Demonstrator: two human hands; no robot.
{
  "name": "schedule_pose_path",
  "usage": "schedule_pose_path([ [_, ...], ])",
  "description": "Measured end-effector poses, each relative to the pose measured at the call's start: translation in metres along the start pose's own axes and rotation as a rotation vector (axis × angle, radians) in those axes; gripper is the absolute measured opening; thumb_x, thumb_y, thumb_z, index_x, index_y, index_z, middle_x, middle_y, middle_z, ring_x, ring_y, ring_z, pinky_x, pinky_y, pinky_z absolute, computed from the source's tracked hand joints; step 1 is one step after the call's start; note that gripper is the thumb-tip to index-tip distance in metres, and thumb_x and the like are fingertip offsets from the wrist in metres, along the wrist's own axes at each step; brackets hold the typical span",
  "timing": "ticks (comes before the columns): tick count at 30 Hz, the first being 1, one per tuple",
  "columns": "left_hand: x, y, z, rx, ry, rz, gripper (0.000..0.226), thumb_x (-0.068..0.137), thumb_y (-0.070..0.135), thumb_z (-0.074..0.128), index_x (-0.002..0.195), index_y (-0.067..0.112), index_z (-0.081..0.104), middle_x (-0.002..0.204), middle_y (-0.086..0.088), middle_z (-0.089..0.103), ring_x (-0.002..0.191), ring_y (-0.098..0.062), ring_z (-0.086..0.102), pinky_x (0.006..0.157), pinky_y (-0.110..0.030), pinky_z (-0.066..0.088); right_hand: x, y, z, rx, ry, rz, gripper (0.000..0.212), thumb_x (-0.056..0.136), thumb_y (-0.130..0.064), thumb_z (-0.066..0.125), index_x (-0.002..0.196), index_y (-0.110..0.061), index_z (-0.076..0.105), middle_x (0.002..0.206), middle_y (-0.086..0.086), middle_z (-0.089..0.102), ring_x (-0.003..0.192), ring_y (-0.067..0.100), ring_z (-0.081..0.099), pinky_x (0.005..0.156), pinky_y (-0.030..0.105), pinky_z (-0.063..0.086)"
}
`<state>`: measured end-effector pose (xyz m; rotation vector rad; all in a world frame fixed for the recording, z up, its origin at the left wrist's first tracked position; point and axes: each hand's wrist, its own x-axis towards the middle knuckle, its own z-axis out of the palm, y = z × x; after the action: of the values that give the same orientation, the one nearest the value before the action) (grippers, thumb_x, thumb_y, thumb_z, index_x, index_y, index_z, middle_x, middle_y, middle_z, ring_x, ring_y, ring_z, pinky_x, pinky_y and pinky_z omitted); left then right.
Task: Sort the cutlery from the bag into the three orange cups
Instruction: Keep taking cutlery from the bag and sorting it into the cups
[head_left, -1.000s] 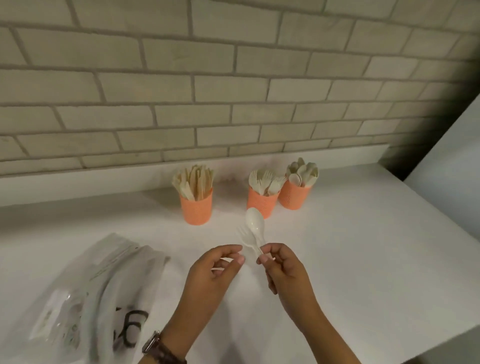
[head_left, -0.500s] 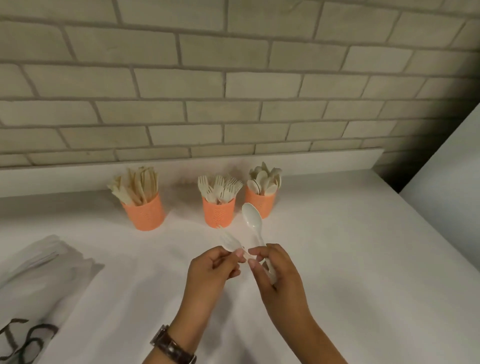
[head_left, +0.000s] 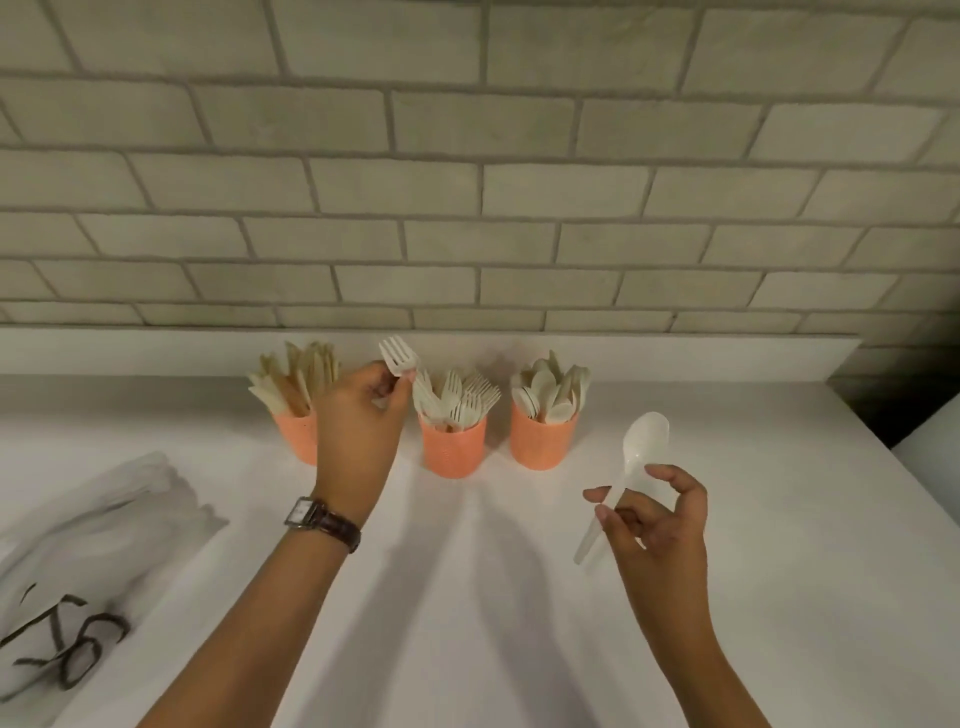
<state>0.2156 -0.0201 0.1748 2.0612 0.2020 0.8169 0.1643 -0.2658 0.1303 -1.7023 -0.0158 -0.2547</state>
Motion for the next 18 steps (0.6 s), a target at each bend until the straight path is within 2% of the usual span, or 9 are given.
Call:
schedule_pose_path([
  [3,-0.001,-0.025,0.023,0.121,-0.095,-0.016,0.018,0.088,0.02,0.062,0.074,0.009,0.067,0.063,-0.003,0.064,0.057,-0.008,0.051,0.058,-0.025,0.037,0.008,0.001,0.0,0.041,0.056,0.004,0.073,0.082,0.008,0.064,0.117,-0.045,0.028,0.086,-0.004,0.075,0.075,0.018,0.064,0.073,0.012,0.048],
  [6,-0.008,-0.049,0.043,0.271,-0.198,-0.039,0.017,0.086,0.021,0.063,0.079,0.007,0.07,0.075,-0.007,0.069,0.071,-0.021,0.059,0.061,-0.028,0.039,0.017,-0.001,-0.002,0.087,0.063,0.033,0.097,0.078,0.015,0.065,0.138,-0.044,0.016,0.09,0.003,0.071,0.063,0.018,0.059,0.067,0.012,0.049],
  [9,-0.01,-0.059,0.053,0.418,-0.299,-0.113,0.021,0.084,0.021,0.061,0.068,0.008,0.06,0.072,-0.006,0.06,0.071,-0.027,0.057,0.058,-0.027,0.035,0.029,-0.005,-0.003,0.061,0.047,0.058,0.104,0.074,0.018,0.067,0.14,-0.043,0.015,0.095,0.012,0.062,0.058,0.016,0.063,0.064,0.012,0.051],
  [12,-0.008,-0.057,0.057,0.427,-0.358,-0.188,0.033,0.086,0.025,0.056,0.057,0.017,0.046,0.054,0.002,0.045,0.058,-0.023,0.047,0.047,-0.027,0.025,0.047,-0.012,0.0,0.038,-0.01,0.054,0.088,0.075,0.016,0.068,0.128,-0.042,0.029,0.093,0.011,0.065,0.061,0.019,0.066,0.062,0.02,0.055],
  [14,-0.007,-0.057,0.059,0.416,-0.405,-0.192,0.033,0.085,0.025,0.057,0.055,0.013,0.048,0.055,-0.001,0.05,0.058,-0.023,0.048,0.049,-0.027,0.031,0.061,-0.021,0.003,0.07,-0.016,0.039,0.069,0.08,0.01,0.066,0.114,-0.042,0.036,0.087,0.006,0.07,0.063,0.02,0.067,0.06,0.022,0.056],
  [17,-0.009,-0.058,0.055,0.342,-0.385,-0.176,0.012,0.084,0.024,0.06,0.083,0.014,0.067,0.081,0.0,0.066,0.071,-0.021,0.059,0.065,-0.029,0.045,0.083,-0.038,0.009,0.119,0.022,-0.04,0.045,0.091,0.001,0.056,0.105,-0.038,0.037,0.085,0.007,0.069,0.06,0.018,0.067,0.061,0.026,0.058],
  [18,-0.01,-0.057,0.052,0.304,-0.349,-0.179,0.015,0.084,0.024,0.061,0.095,0.018,0.069,0.085,0.003,0.067,0.071,-0.018,0.058,0.067,-0.027,0.046,0.092,-0.042,0.012,0.101,0.048,-0.09,0.04,0.094,0.0,0.051,0.103,-0.037,0.036,0.083,0.009,0.068,0.06,0.017,0.067,0.062,0.027,0.058],
])
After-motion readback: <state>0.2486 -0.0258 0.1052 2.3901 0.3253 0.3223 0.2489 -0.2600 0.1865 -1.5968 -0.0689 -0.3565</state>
